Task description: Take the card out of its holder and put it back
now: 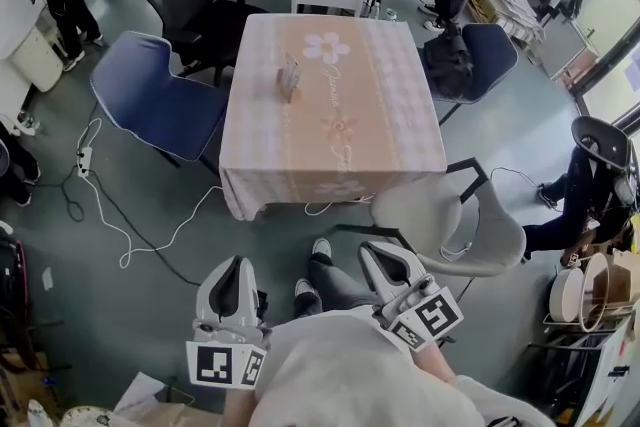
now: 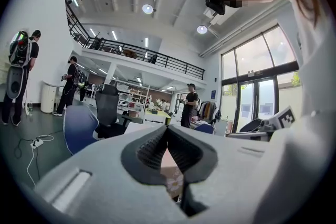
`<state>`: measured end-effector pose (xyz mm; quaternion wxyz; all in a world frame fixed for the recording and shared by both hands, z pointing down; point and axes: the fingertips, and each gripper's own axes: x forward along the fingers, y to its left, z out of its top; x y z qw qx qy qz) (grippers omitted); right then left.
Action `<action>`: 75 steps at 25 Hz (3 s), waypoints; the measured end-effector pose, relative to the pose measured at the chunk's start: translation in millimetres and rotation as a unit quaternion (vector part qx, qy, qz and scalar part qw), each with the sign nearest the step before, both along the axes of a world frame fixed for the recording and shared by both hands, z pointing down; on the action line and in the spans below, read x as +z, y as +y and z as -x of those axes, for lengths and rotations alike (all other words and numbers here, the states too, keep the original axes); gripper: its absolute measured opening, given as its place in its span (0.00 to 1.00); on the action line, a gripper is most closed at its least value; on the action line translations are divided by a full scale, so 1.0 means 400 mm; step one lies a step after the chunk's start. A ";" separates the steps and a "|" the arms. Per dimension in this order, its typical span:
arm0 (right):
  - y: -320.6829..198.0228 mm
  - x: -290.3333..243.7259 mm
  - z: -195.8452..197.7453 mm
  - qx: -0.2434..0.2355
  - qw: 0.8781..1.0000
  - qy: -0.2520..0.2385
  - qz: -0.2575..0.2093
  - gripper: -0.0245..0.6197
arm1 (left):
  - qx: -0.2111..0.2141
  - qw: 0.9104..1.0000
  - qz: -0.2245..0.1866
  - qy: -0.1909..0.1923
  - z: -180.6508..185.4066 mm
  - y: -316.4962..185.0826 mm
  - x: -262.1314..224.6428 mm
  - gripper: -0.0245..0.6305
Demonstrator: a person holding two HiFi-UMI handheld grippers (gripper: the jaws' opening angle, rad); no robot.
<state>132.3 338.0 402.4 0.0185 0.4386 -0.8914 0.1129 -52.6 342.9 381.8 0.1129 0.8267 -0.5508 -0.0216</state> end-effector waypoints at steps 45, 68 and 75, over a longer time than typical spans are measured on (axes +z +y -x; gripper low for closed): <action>-0.474 0.060 -0.161 0.009 0.999 -0.016 0.036 0.04 | -0.006 1.000 0.011 -0.004 -0.155 -0.477 0.006 0.04; -0.680 0.049 0.132 0.017 0.998 -0.022 0.049 0.03 | 0.049 0.998 0.038 0.013 0.041 -0.694 0.039 0.04; -0.698 0.063 0.169 0.027 0.998 -0.024 0.052 0.04 | 0.058 0.997 0.041 0.009 0.075 -0.720 0.050 0.04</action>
